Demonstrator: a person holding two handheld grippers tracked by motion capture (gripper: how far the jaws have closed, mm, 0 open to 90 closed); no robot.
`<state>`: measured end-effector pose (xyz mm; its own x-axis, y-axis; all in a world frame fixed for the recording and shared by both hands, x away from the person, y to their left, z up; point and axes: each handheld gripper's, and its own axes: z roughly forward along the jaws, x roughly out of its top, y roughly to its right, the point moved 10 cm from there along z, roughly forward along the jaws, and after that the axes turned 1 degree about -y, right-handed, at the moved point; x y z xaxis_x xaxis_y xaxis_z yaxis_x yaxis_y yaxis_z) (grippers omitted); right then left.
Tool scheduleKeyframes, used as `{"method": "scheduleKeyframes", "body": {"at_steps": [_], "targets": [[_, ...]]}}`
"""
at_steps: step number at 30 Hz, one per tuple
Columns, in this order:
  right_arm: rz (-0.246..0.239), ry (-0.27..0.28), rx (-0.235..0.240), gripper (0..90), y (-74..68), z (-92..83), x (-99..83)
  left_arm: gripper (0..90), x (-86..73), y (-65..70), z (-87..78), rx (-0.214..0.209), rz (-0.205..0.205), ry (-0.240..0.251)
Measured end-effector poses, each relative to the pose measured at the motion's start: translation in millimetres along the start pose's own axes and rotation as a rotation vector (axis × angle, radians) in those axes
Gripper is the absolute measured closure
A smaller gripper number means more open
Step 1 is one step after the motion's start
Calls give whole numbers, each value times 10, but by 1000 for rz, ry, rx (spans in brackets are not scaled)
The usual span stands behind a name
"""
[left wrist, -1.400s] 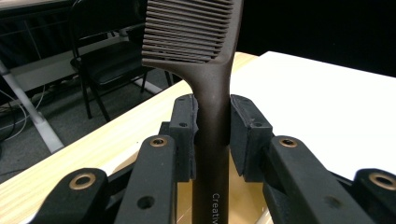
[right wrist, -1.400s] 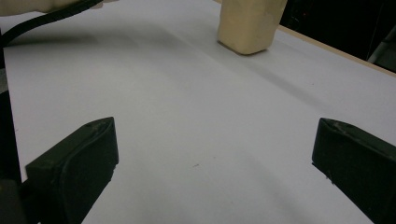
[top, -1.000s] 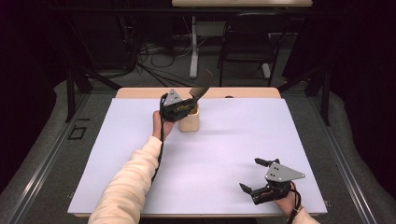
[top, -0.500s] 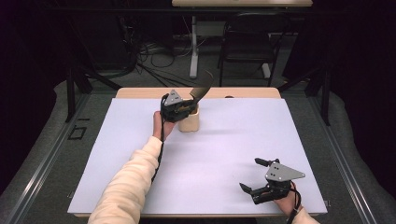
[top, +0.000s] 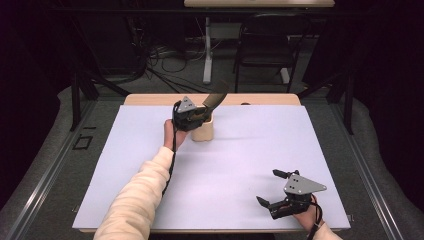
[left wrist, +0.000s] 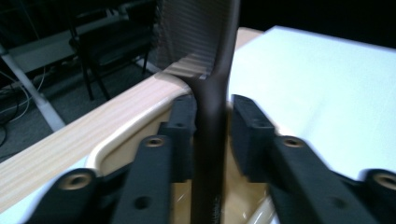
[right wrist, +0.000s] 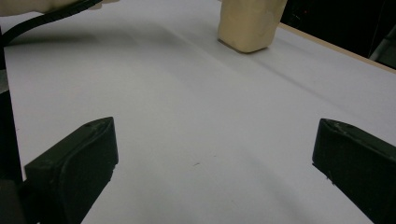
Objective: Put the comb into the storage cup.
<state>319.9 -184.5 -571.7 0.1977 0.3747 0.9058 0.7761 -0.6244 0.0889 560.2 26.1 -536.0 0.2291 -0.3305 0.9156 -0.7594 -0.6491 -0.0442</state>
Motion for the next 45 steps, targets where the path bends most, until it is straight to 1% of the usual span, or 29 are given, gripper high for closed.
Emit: {"method": "scheduleKeyframes", "body": {"at_steps": [1,2,4,5,8,9,13,15,17,21,23,26,29,30,33,40,45], "targets": [[-1,1,-1,0,1,-1,0,563,23,0,-23,1,-11,10],[-2,1,1,0,-2,-2,1,496,33,2,-41,0,-15,7],[-2,1,1,0,-1,-1,0,427,51,11,-76,-7,-22,-1],[-2,0,1,0,-2,-1,-1,402,62,16,-94,-10,-33,-3],[-1,-1,1,0,-3,2,0,350,80,23,-150,-4,-47,-23],[-5,-2,1,0,-2,5,-1,313,83,23,-166,2,-51,-32],[-3,-4,2,0,-8,5,-4,244,94,50,-232,-6,-77,-53],[-3,-4,2,0,-9,5,-5,213,87,63,-263,-8,-77,-71],[-3,-4,2,0,-9,4,-5,161,82,69,-295,3,-78,-82],[-4,-6,4,0,-20,4,-4,144,65,76,-373,14,-88,-104],[-3,-6,4,0,-19,4,-3,117,55,84,-413,16,-97,-111],[-10,-7,5,0,-21,5,-4,81,40,97,-477,19,-91,-125],[-4,-8,4,0,-18,6,-6,56,35,115,-545,23,-87,-130],[-5,-8,4,0,-17,6,-7,54,31,119,-571,23,-84,-133],[-7,-10,6,0,-22,9,-8,48,11,150,-638,5,-86,-134],[-8,-9,6,0,-24,11,-8,33,-50,197,-807,8,-74,-147],[-7,-11,6,0,-23,13,-10,27,-127,241,-923,3,-78,-157]]}}
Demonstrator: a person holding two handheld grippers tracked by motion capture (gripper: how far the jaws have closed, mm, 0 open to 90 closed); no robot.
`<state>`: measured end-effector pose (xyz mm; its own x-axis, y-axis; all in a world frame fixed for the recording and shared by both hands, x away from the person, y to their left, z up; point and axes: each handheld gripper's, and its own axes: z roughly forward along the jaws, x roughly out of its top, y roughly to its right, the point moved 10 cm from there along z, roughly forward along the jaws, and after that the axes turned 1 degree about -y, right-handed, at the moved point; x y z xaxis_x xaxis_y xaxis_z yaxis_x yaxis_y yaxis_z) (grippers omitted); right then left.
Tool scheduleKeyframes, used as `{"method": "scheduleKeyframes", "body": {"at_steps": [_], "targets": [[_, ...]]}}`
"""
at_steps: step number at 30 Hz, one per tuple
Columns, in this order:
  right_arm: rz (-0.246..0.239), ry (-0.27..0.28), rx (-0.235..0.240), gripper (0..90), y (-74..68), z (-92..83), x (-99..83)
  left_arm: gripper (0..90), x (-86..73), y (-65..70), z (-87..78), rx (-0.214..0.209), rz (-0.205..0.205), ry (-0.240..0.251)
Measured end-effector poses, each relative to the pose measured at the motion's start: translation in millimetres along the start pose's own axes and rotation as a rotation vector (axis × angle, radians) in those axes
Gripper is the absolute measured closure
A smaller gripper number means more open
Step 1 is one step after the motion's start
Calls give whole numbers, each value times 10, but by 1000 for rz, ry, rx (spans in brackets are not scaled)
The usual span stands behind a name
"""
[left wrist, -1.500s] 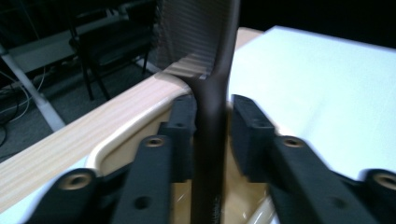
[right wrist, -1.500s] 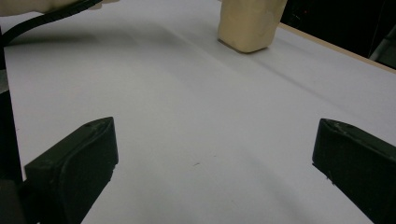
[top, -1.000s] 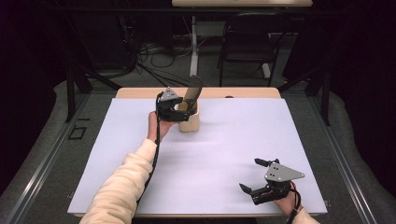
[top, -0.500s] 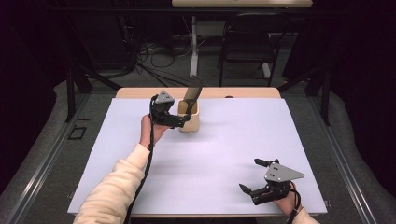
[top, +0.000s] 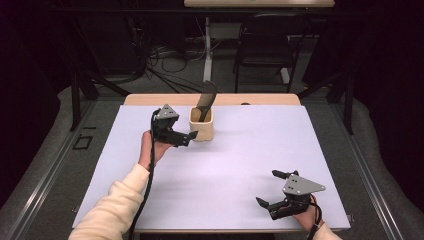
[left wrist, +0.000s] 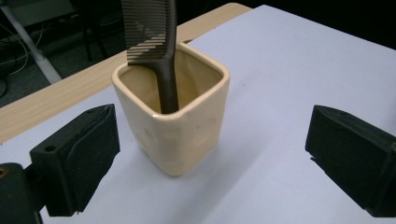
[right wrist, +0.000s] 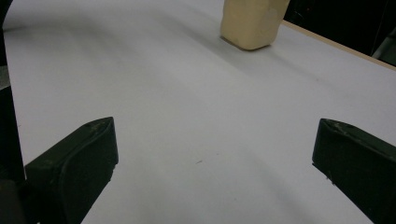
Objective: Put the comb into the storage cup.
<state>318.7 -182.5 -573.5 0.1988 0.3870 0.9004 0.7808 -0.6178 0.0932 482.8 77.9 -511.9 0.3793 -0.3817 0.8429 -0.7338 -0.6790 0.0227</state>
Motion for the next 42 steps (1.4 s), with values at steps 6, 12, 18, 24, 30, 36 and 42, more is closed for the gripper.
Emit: {"method": "scheduleKeyframes", "body": {"at_steps": [6,12,18,24,30,36,42], "targets": [[1,-4,1,0,-1,1,-5,21,-110,-10,-94,8,-13,-6],[0,-4,-2,0,5,-2,-6,11,-188,-5,-193,12,-18,-4],[1,-3,-2,0,4,-2,-5,2,-310,14,-262,2,-36,6],[4,-2,-3,0,5,-5,-5,0,-401,29,-320,5,-40,2],[3,-1,-1,0,4,-4,-4,0,-489,89,-402,-1,-39,14],[4,-1,-2,0,5,-7,-3,0,-609,143,-417,-9,-40,1],[6,0,-1,0,6,-7,-3,0,-689,191,-439,-10,-40,-9]]}}
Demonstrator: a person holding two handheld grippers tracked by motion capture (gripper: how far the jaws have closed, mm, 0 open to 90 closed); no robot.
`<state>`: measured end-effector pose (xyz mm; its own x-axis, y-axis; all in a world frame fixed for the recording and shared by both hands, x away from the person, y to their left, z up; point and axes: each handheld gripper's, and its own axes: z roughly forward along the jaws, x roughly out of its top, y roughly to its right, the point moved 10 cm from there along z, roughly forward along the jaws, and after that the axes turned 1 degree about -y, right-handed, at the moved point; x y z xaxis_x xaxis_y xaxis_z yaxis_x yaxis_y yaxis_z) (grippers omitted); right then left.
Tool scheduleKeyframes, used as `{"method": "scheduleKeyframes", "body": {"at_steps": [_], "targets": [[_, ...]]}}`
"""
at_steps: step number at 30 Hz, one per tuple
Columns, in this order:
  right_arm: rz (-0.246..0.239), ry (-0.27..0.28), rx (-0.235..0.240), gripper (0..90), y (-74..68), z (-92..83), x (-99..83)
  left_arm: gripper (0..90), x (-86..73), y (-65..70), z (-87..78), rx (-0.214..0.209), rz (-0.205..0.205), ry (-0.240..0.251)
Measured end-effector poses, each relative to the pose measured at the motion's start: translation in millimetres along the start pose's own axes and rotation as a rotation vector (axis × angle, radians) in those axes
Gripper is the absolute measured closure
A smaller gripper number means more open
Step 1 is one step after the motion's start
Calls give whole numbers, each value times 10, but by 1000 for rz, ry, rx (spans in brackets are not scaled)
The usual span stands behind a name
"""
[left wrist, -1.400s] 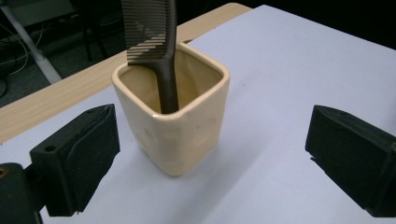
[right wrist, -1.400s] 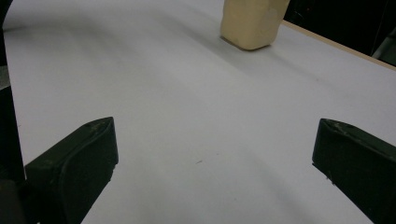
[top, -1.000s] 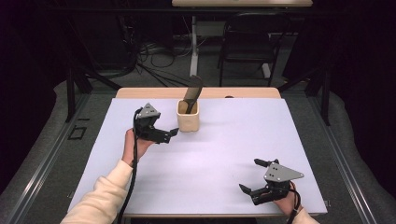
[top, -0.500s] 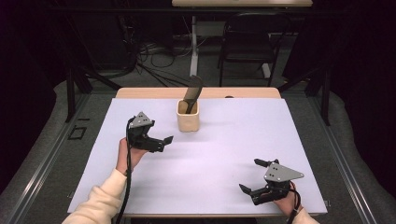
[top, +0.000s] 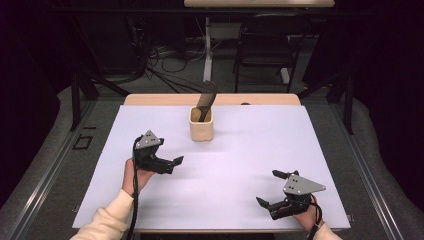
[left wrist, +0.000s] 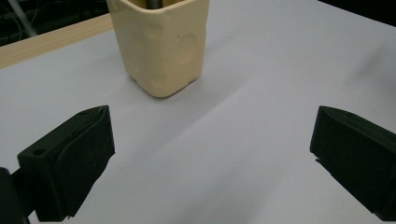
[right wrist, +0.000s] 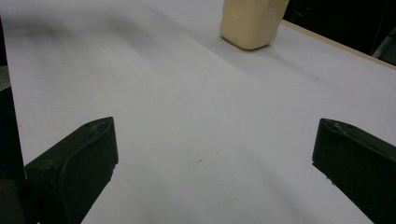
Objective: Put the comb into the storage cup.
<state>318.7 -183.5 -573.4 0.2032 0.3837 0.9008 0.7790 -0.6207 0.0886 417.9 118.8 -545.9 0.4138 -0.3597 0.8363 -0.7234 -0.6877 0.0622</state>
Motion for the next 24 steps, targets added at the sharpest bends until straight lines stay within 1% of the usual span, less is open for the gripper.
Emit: {"method": "scheduleKeyframes", "body": {"at_steps": [9,14,15,17,24], "targets": [[1,1,3,0,-1,-2,0,0,-99,74,-50,-2,12,-6],[2,1,1,0,2,-6,-1,0,-191,113,-119,12,15,-2],[1,1,0,0,2,-6,-2,0,-209,115,-133,12,20,-6],[-1,1,1,0,3,-4,-2,0,-243,122,-161,14,10,-3],[0,-1,2,0,2,-2,-3,0,-350,126,-245,28,13,-2]]}}
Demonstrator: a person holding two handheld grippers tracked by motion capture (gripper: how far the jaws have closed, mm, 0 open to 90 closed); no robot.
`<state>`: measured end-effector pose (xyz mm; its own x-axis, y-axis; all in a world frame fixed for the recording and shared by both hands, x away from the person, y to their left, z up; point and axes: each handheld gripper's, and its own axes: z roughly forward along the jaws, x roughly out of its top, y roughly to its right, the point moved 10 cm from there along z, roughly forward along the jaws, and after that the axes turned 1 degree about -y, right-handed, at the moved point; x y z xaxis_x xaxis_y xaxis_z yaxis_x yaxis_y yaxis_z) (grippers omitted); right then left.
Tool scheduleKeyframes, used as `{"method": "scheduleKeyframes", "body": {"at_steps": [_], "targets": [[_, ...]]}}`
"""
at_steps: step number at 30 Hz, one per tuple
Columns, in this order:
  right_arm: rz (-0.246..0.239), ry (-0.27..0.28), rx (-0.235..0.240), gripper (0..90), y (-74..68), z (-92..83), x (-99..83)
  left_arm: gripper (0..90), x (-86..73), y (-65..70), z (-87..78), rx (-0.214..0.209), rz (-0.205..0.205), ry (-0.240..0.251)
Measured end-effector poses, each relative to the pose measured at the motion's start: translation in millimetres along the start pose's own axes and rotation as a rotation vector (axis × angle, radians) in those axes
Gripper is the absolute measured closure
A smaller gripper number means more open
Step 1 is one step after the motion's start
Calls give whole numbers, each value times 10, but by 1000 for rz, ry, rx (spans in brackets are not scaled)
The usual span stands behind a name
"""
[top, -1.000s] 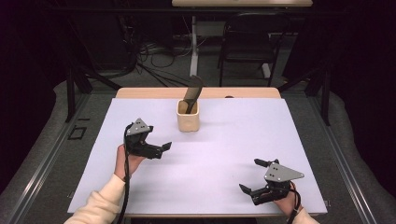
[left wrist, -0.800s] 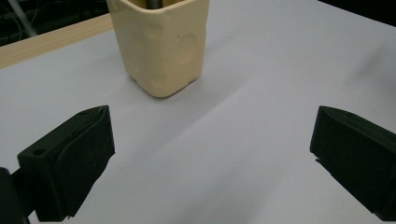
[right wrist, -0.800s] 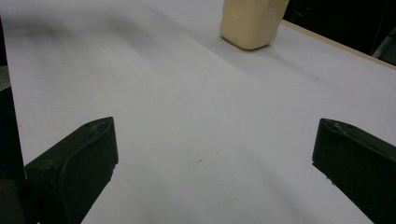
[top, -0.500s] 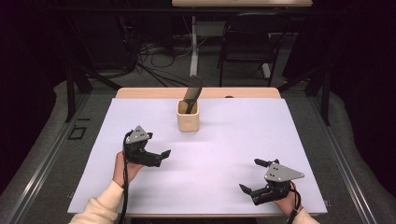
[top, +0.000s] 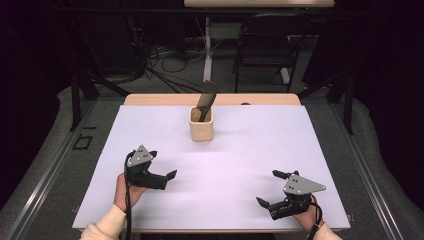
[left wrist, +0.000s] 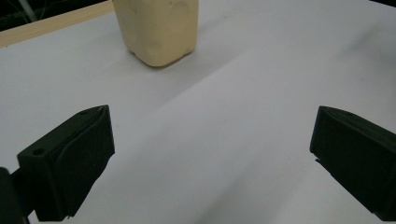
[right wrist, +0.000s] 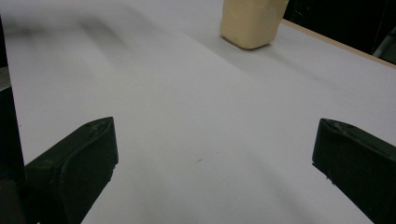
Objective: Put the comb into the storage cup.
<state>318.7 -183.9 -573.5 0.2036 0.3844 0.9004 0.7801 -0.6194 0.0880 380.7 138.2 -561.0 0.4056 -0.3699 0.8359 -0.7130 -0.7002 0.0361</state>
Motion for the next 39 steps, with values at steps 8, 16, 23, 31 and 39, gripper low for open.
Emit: {"method": "scheduleKeyframes", "body": {"at_steps": [8,16,23,31,39], "targets": [[1,-2,1,0,-2,-1,-3,0,-87,26,-103,11,8,7],[-1,-3,2,0,-7,-2,-2,0,-194,34,-198,25,-7,11],[3,-9,-4,0,4,5,-11,0,-303,47,-276,48,-3,3],[5,-11,-3,0,-1,7,-13,0,-424,92,-396,106,8,5],[6,-16,-8,0,8,10,-18,0,-511,112,-488,141,35,3]]}}
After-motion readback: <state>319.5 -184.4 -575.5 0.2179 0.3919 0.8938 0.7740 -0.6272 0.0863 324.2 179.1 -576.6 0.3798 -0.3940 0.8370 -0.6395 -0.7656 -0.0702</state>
